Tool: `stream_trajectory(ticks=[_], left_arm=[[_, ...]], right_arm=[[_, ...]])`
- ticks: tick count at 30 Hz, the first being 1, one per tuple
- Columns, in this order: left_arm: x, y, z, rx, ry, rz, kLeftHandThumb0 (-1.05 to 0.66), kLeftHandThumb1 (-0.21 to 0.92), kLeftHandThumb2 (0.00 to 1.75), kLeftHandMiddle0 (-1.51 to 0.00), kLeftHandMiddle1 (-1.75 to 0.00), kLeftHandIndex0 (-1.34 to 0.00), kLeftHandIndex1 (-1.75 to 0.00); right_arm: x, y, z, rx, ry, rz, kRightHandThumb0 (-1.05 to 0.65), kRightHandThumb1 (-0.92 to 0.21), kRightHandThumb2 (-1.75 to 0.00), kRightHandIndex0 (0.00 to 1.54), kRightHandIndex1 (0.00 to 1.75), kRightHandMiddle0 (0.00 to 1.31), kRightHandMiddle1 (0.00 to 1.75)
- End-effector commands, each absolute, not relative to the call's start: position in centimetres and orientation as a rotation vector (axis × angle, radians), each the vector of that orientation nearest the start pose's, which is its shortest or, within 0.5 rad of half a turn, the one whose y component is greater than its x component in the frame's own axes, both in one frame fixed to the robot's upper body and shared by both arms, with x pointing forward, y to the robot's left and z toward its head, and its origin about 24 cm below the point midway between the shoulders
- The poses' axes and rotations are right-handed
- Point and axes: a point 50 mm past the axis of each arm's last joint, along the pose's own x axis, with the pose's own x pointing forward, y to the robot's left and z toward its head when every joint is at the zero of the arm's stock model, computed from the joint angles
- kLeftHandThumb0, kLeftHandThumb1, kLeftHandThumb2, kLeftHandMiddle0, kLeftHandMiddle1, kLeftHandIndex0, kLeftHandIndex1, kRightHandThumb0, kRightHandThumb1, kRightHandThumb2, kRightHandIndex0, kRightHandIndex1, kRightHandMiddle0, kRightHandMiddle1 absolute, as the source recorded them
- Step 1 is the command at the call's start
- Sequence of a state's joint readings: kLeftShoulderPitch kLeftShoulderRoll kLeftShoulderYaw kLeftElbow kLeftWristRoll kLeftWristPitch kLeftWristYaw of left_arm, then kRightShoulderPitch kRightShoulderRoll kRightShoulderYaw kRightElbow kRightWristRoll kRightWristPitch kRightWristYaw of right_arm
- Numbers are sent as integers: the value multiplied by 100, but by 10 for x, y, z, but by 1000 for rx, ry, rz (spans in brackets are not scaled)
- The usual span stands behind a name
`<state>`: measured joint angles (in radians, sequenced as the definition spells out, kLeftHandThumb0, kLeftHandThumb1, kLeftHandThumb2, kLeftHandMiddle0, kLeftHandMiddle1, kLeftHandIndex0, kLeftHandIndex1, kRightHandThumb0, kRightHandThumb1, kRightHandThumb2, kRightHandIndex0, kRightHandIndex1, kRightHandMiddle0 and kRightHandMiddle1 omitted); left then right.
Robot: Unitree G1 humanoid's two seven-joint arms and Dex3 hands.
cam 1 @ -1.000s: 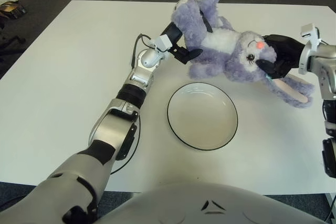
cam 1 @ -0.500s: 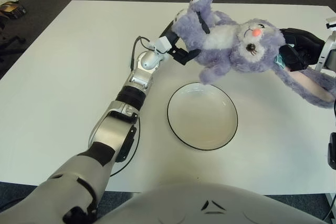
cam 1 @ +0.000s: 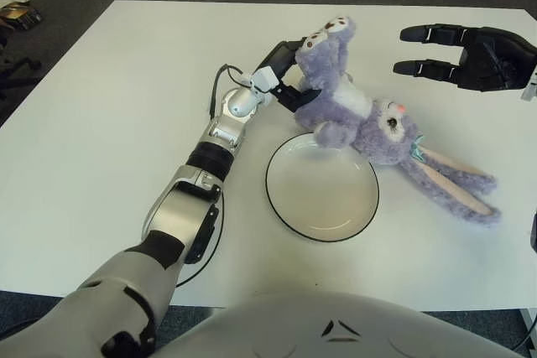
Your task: Put the doll into the plate.
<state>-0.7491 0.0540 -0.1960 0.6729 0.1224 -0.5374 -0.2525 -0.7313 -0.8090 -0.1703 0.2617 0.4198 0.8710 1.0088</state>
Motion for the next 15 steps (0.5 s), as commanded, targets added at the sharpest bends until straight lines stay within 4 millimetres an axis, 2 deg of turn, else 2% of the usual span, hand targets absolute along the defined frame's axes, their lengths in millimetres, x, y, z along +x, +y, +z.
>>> stream_trajectory(ticks=[1,5,8,13,15], left_arm=[[348,48,147,341,-568,-622,-1,18,129,-60,-155,-91,-136],[348,48,147,338,-570,-622,-1,18,129,-60,-157,-91,-135],[348,48,147,343,-573,-621,-1,17,130,-60,-157,-91,-136],[349,48,146,348,-563,-623,-1,17,130,-59,-157,-90,-137],[349,48,146,348,-560,-624,-1,18,130,-59,-157,-90,-137]], right_arm=[[319,-270,218,60,306,704,-32,-29,-108,6,34,0,39],[317,-269,219,85,304,710,-35,-30,-105,5,30,0,38],[316,-268,220,38,236,720,-42,-39,-99,3,24,0,29],[316,-267,219,1,200,713,-67,-80,-69,2,16,0,20],[315,-267,218,-12,199,711,-72,-86,-68,2,15,0,18]])
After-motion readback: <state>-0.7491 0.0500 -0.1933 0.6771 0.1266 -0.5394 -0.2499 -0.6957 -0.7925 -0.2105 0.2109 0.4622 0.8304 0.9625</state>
